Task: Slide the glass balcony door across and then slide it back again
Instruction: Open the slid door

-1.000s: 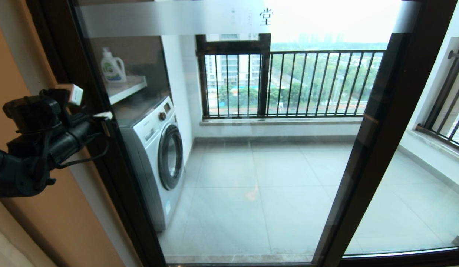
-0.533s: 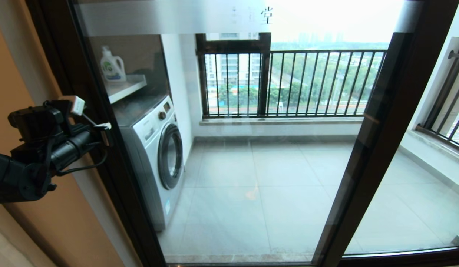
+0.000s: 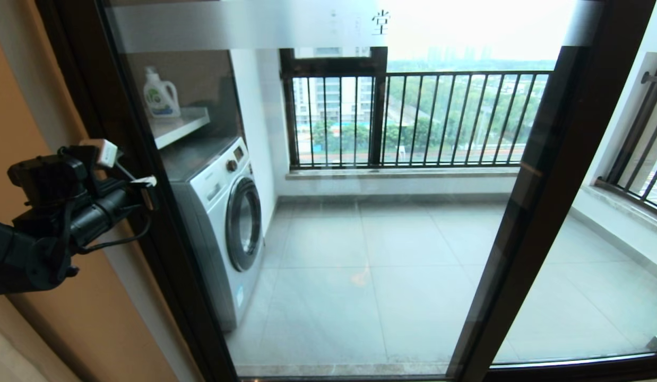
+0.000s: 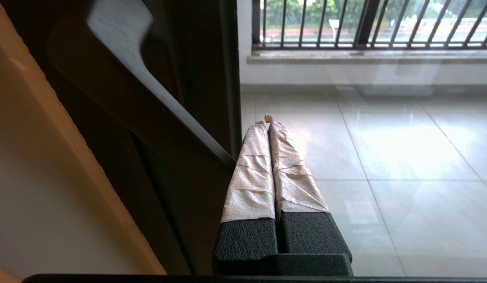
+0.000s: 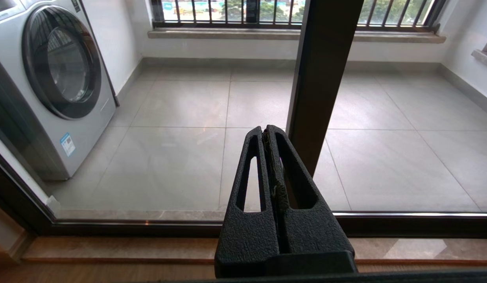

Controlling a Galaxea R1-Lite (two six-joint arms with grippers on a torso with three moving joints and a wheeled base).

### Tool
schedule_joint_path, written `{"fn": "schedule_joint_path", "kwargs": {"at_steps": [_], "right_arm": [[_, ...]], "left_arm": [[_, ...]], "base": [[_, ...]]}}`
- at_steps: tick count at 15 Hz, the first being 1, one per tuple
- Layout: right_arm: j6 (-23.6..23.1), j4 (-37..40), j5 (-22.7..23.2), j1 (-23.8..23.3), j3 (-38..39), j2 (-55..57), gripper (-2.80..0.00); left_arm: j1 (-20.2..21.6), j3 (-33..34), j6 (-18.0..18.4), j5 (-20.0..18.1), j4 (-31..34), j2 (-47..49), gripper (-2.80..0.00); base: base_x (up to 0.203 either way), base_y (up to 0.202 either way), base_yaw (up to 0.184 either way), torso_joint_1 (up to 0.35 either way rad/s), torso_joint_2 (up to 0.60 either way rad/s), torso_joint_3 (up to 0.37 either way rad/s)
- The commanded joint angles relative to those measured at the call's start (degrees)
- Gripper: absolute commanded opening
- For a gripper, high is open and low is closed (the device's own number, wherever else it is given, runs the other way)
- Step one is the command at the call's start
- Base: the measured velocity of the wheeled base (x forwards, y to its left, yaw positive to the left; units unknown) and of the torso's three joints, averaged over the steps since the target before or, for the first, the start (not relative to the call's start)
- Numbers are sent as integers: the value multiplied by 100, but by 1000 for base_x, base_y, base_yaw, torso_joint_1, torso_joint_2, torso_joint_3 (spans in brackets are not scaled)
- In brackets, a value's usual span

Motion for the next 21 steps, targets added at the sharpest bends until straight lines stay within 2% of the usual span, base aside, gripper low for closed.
{"fn": "schedule_joint_path", "kwargs": {"at_steps": [1,4,19,21], "right_arm": [[-4,1,-1,1,-2,3,-280],[-4,1,-1,2,3,1,-280],[-4,1,-1,1,7,-4,-280],[-4,1,-1,8,-1,5,-280]], "left_arm": [[112,75,31,16,-444,231,-280],[290,194,203,-2,-846,508,-280],[567,132,295,-56,-945,492,-280],[567,199,258,-284,-977,261,-280]], "base": [[0,0,0,0,0,0],[0,0,0,0,0,0],[0,0,0,0,0,0],[0,0,0,0,0,0]]}}
